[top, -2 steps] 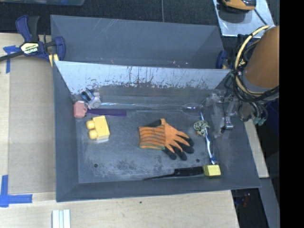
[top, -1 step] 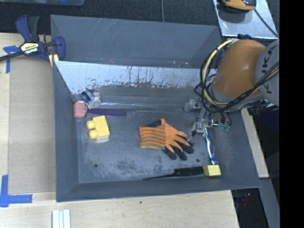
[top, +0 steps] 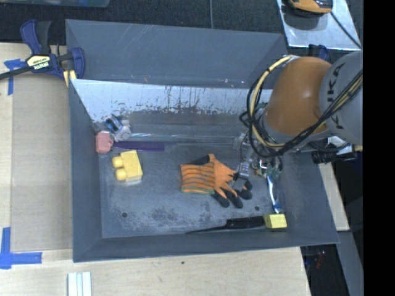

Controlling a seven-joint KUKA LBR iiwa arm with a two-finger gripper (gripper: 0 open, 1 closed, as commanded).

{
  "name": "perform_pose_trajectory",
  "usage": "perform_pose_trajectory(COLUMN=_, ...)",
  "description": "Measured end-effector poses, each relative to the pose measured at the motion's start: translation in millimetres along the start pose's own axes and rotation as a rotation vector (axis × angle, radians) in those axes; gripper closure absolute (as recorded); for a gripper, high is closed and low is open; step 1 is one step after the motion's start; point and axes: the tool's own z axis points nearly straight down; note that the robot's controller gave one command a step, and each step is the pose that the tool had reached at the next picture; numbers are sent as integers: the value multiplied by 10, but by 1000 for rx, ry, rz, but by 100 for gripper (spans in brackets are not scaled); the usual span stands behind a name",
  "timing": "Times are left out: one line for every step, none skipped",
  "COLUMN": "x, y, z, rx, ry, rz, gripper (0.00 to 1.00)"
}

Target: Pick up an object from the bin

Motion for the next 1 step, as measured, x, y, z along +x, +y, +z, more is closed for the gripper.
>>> perform_pose_trajectory(x=9, y=208, z=274, rx=-1, ry=10, rz=-55, gripper=0)
